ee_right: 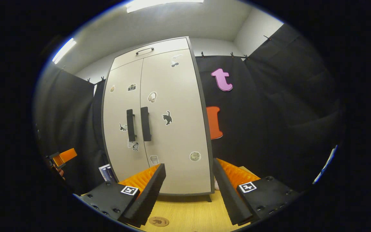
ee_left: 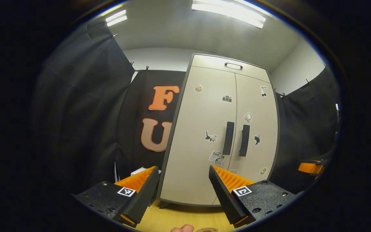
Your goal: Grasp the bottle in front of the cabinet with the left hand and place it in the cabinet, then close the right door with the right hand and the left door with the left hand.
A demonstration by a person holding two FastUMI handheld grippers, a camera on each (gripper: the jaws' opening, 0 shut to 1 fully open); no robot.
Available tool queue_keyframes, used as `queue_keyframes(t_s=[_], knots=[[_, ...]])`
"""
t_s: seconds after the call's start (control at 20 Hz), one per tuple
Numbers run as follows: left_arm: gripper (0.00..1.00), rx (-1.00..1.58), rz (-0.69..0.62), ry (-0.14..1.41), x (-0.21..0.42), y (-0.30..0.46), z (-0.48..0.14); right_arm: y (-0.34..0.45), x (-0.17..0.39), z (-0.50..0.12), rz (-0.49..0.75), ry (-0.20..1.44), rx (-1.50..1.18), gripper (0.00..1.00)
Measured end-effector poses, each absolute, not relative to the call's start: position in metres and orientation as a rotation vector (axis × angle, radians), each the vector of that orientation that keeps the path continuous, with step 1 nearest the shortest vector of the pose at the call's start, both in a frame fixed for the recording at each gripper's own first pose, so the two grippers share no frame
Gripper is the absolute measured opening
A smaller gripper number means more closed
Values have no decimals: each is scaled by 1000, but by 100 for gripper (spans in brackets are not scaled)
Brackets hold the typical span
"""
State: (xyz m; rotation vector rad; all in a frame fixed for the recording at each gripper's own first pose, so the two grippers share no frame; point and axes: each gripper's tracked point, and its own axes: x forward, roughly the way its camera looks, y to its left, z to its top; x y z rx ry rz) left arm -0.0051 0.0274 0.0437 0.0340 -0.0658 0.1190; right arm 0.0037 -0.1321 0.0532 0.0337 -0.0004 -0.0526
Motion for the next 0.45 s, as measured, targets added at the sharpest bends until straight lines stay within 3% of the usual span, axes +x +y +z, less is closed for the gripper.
queue_keyframes(t_s=[0.45], knots=[[94, 26, 111, -71, -2, 24, 44, -133, 7, 53, -53, -1, 47, 97]])
